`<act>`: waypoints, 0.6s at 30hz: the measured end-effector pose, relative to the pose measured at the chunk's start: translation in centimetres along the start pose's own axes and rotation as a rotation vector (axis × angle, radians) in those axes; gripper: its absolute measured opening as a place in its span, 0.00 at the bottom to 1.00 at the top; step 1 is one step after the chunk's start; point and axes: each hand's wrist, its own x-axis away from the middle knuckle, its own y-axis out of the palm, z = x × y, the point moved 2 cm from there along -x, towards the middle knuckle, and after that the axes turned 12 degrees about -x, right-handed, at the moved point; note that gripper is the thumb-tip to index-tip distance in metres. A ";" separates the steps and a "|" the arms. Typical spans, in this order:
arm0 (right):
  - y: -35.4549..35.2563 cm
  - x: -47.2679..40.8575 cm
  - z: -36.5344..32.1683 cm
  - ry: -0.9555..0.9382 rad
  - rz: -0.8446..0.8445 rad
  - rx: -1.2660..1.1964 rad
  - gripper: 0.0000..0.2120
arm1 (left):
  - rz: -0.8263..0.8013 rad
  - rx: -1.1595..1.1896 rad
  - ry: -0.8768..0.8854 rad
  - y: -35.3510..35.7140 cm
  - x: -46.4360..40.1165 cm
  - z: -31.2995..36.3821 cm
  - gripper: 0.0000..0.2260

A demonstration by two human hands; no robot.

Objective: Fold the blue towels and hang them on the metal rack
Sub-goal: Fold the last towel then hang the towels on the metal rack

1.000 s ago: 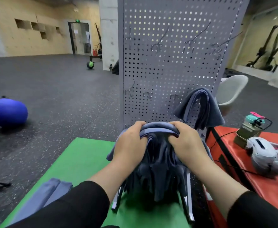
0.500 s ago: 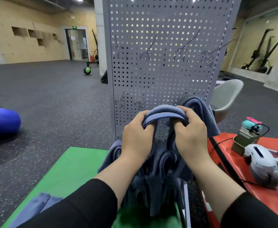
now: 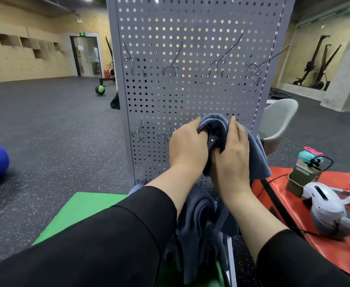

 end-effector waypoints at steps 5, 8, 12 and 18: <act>0.4 0.4 1.9 -0.015 -0.100 0.058 0.30 | -0.038 -0.044 0.002 1.5 -0.6 -1.2 0.12; 0.7 0.5 2.2 0.037 -0.114 -0.007 0.31 | -0.056 -0.056 0.014 1.9 -0.7 -2.0 0.14; 1.0 0.2 1.7 0.115 -0.061 -0.132 0.31 | -0.018 -0.026 0.013 2.0 -0.9 -2.3 0.18; 1.3 0.1 2.2 0.211 -0.002 -0.228 0.26 | -0.075 -0.013 0.025 2.4 -1.1 -1.0 0.21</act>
